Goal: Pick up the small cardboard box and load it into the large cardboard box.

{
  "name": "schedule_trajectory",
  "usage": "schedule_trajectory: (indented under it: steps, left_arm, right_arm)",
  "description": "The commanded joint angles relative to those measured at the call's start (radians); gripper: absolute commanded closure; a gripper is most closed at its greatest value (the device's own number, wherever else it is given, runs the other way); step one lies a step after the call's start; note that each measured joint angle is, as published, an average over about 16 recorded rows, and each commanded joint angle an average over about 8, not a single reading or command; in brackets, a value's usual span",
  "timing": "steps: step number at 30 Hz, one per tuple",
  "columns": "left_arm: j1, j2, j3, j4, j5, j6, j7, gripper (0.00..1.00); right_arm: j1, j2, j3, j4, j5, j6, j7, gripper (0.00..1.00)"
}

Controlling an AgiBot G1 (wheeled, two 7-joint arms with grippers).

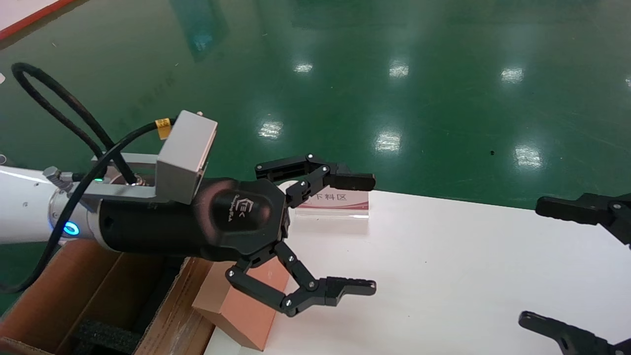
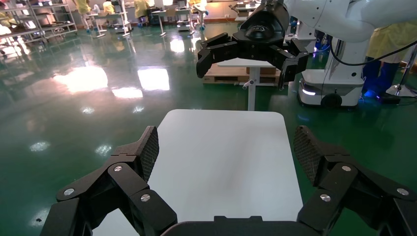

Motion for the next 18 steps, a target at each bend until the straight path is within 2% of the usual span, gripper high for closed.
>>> schedule_trajectory:
  steps: [1,18]
  left_arm:
    - [0.000,0.000,0.000,0.000,0.000,0.000,0.000,0.00]
    - [0.001,-0.002,0.002,0.002,0.004,-0.002,-0.004,0.00]
  right_arm:
    - [0.000,0.000,0.000,0.000,0.000,0.000,0.000,0.00]
    - [0.000,0.000,0.000,0.000,0.000,0.000,0.000,0.00]
